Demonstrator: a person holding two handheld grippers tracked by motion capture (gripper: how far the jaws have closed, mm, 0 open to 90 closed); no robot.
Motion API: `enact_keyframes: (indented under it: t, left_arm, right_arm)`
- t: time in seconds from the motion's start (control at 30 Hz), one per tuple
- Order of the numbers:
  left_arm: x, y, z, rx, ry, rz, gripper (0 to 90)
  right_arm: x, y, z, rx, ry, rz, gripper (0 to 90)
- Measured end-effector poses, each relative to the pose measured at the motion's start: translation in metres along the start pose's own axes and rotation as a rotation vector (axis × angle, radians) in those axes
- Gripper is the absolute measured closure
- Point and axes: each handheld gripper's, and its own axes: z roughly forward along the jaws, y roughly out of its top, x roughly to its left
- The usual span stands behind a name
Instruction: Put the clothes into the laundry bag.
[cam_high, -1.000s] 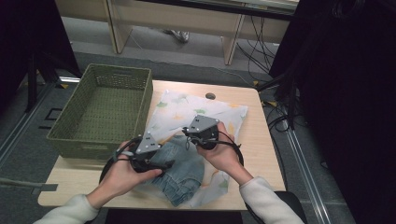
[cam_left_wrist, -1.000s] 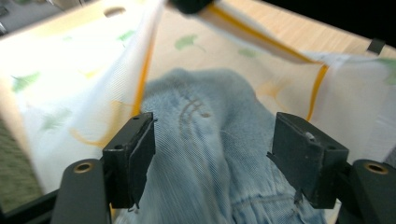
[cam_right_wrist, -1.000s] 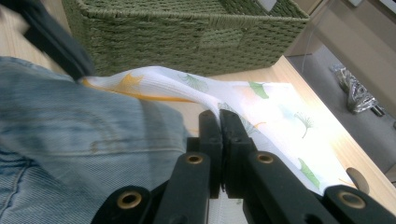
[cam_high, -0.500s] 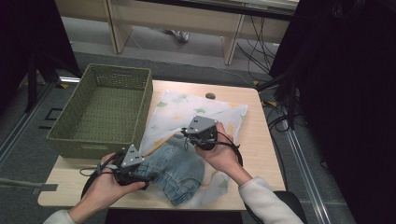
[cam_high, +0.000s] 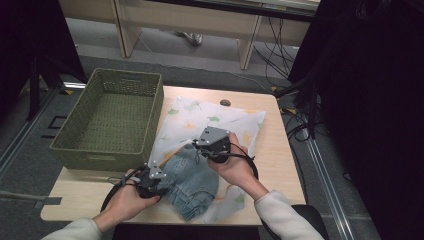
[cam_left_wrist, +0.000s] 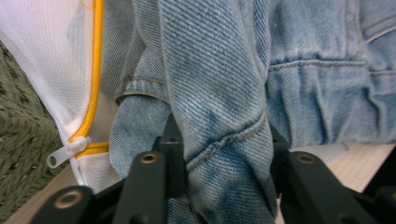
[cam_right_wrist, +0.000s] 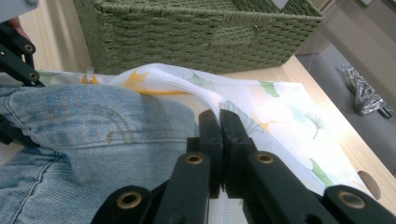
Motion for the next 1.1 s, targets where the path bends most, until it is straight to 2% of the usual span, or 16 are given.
enact_keyframes:
  t: [0.23, 0.4, 0.53, 0.67, 0.77, 0.9, 1.0, 1.1]
  left_arm:
    - [-0.004, 0.008, -0.022, -0.099, -0.067, -0.071, 67.9]
    - [-0.012, 0.015, -0.033, -0.155, -0.097, -0.085, 68.2]
    - [-0.017, 0.022, -0.038, -0.19, -0.104, -0.089, 68.2]
    - [-0.018, 0.028, -0.038, -0.21, -0.12, -0.124, 68.0]
    - [-0.018, 0.031, -0.036, -0.221, -0.117, -0.13, 67.9]
    - [-0.018, 0.035, -0.035, -0.225, -0.109, -0.121, 67.9]
    - [-0.019, 0.035, -0.034, -0.225, -0.103, -0.116, 67.9]
    - [-0.018, 0.035, -0.033, -0.23, -0.097, -0.114, 67.9]
  right_arm:
    - [0.002, 0.001, 0.001, -0.006, 0.001, -0.003, 89.8]
    - [0.003, 0.002, 0.001, -0.012, 0.0, 0.001, 89.8]
    - [0.003, 0.002, 0.001, -0.013, -0.001, 0.002, 89.8]
    - [0.004, 0.002, 0.001, -0.015, -0.001, -0.001, 89.8]
    - [0.004, 0.002, 0.001, -0.016, 0.001, -0.002, 89.8]
    - [0.004, 0.002, 0.001, -0.017, 0.003, 0.004, 89.8]
    - [0.002, 0.002, 0.001, -0.023, 0.002, -0.015, 89.8]
    - [0.002, 0.003, 0.001, -0.024, 0.002, -0.014, 89.8]
